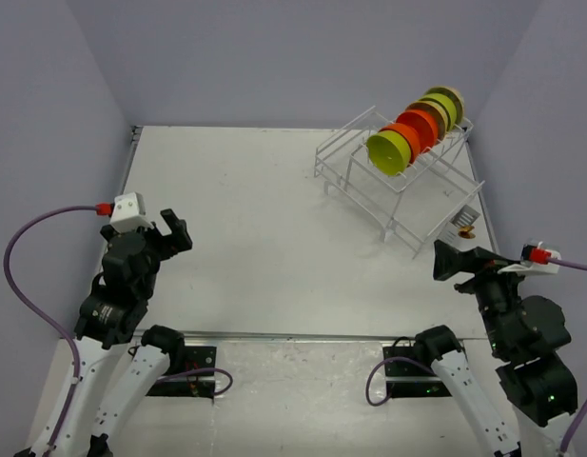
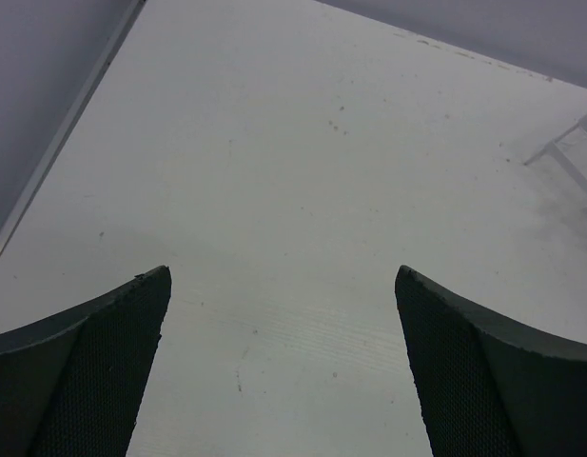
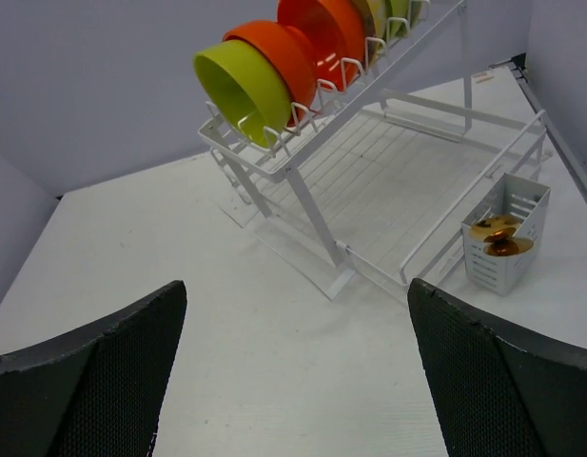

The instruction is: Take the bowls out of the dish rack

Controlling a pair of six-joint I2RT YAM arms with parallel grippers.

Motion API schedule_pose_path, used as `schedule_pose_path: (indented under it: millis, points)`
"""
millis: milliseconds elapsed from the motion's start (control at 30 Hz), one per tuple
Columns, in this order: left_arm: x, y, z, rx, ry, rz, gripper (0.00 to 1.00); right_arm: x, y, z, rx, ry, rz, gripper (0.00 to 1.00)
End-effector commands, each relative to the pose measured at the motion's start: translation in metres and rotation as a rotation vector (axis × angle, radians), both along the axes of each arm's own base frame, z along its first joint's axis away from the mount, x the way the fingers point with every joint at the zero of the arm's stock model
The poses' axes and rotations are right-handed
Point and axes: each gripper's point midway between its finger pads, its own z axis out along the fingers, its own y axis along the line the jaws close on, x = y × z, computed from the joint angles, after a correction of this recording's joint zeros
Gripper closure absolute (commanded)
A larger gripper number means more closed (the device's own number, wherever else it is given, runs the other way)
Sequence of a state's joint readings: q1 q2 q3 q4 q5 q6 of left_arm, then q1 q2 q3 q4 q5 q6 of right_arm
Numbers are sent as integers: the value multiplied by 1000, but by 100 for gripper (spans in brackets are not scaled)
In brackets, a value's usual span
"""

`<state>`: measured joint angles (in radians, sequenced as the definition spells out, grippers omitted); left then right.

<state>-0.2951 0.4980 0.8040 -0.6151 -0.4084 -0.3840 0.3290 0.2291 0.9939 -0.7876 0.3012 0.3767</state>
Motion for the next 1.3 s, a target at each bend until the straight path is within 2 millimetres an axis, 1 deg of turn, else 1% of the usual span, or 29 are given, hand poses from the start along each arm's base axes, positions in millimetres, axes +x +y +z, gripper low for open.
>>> schedule_pose_path:
  millis: [0, 33, 67, 100, 167, 200, 233, 267, 300, 333, 367, 400, 433, 467, 500, 533, 567, 600, 633, 700, 733, 767, 833, 867, 900, 967, 1000, 1133, 1267]
  points:
    - [6, -1, 3, -15, -17, 14, 0, 7, 8, 15, 19, -62, 30, 1]
    - [7, -1, 2, -13, -14, 13, 0, 6, 15, 21, 23, -99, 74, 1]
    - [7, -2, 1, -12, -11, 11, 0, 2, 35, 43, 33, -204, 190, 1]
    - [8, -2, 1, -12, -8, 10, 0, 3, 45, 43, 40, -234, 242, 1]
    - [9, -4, 0, -12, -5, 0, 0, 10, 58, 54, 55, -241, 298, 1]
    - [9, -5, -1, -11, -2, -4, 0, 10, 58, 68, 47, -240, 298, 1]
    - [10, -7, -2, -14, 1, -18, 0, 18, 61, 67, 29, -195, 298, 1]
    - [11, -10, -2, -13, -1, -33, 0, 42, 68, 53, -18, -91, 299, 1]
    - [12, -12, -3, -13, 1, -47, 0, 48, 69, 65, -45, -92, 299, 1]
    - [13, -15, -4, -13, 7, -64, 0, 70, 72, 50, -87, 5, 285, 1]
    - [13, -16, -5, -12, 13, -66, 0, 83, 60, 46, -143, 49, 208, 1]
    - [14, -16, -6, -13, 13, -67, 0, 89, 52, 60, -165, 53, 162, 1]
    - [13, -17, -6, -14, 13, -71, 0, 94, 51, 53, -206, 110, 137, 1]
    - [13, -18, -6, -15, 9, -76, 0, 110, 52, 44, -279, 172, 100, 1]
    - [13, -19, -6, -18, 6, -87, 0, 112, 45, 57, -337, 161, 4, 1]
    - [13, -20, -5, -18, 1, -94, 0, 115, 43, 55, -425, 191, -31, 1]
    - [13, -21, -5, -17, 3, -97, 0, 129, 51, 46, -508, 248, -59, 1]
    - [14, -22, -6, -16, 8, -102, 0, 129, 48, 63, -554, 234, -131, 1]
    - [15, -22, -7, -16, 11, -103, 0, 133, 48, 63, -633, 260, -149, 4]
    - [15, -23, -8, -14, 17, -108, 0, 148, 62, 69, -728, 281, -158, 11]
    - [15, -23, -8, -15, 16, -108, 0, 154, 67, 71, -774, 282, -138, 22]
    - [15, -24, -8, -16, 13, -111, 0, 164, 79, 71, -799, 287, -117, 28]
    - [14, -25, -6, -21, 6, -117, 0, 176, 85, 72, -866, 288, -117, 35]
    - [13, -25, -6, -21, 2, -118, 0, 181, 86, 73, -893, 293, -135, 35]
    - [13, -25, -5, -23, -3, -120, 0, 190, 91, 64, -945, 319, -144, 34]
    - [12, -26, -4, -25, -8, -125, 0, 199, 88, 64, -1035, 328, -205, 41]
    - [12, -26, -3, -25, -11, -128, 0, 202, 88, 65, -1062, 331, -228, 41]
    - [12, -30, -3, -27, -11, -148, 0, 218, 100, 68, -1096, 294, -221, 41]
    - [12, -31, -3, -28, -14, -154, 0, 232, 108, 63, -1139, 301, -203, 44]
